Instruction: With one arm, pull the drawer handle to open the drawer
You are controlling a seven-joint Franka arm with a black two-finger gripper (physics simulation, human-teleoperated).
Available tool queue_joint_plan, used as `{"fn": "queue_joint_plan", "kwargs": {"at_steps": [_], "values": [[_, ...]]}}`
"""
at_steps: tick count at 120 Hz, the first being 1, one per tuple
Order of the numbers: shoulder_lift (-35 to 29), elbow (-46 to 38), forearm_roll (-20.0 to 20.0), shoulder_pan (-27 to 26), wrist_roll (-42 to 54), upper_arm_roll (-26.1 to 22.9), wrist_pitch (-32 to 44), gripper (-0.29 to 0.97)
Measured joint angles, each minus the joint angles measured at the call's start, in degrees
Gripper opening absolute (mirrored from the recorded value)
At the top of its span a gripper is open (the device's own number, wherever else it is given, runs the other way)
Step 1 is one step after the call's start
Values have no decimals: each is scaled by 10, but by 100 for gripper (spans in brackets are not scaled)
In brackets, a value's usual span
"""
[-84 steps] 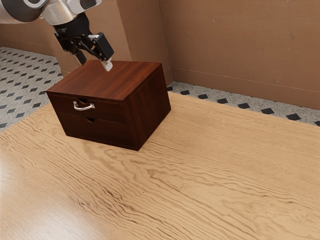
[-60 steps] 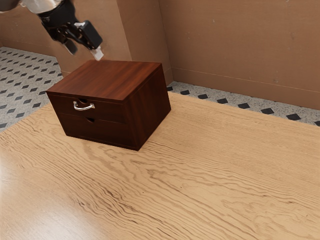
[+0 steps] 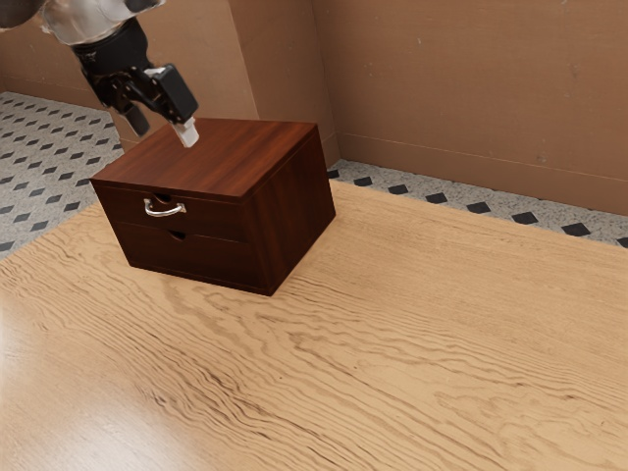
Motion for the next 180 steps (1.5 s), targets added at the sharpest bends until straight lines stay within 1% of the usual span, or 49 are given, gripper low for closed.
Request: {"fn": "queue_joint_plan", "kwargs": {"at_steps": [5, 13, 21, 26, 38, 40, 44, 46, 49, 51, 57, 61, 64, 67, 71, 78, 88, 102, 118, 129, 150, 160, 172, 180], "values": [[-26, -76, 1, -15, -7, 2, 15, 68], [-48, -152, 2, -18, -16, 3, 37, 68], [-67, -191, 4, -8, -28, 4, 54, 68], [-91, -215, 8, 2, -36, 3, 64, 68], [-182, -278, 50, 26, -64, -31, 80, 68], [-195, -291, 56, 53, -70, -50, 83, 68], [-211, -313, 62, 138, -81, -113, 87, 68], [-218, -323, 61, 194, -87, -156, 89, 68], [-229, -338, 53, 306, -95, -244, 92, 68], [-235, -346, 46, 372, -100, -294, 94, 68], [-247, -364, 20, 523, -115, -406, 99, 68], [-251, -371, 1, 602, -124, -464, 103, 68], [-251, -375, -14, 651, -131, -501, 106, 68], [-251, -378, -28, 683, -139, -528, 110, 68], [-247, -380, -43, 707, -152, -553, 116, 68], [-239, -381, -71, 725, -180, -573, 126, 68], [-235, -391, -105, 731, -225, -582, 139, 68], [-274, -433, -126, 722, -287, -575, 148, 68], [-295, -447, -134, 718, -344, -557, 151, 68], [-299, -453, -122, 718, -372, -546, 153, 68], [-275, -454, -111, 733, -406, -534, 169, 68], [-268, -452, -111, 741, -414, -536, 179, 68], [-252, -448, -123, 758, -413, -541, 191, 68], [-243, -440, -136, 786, -409, -570, 198, 68]]}}
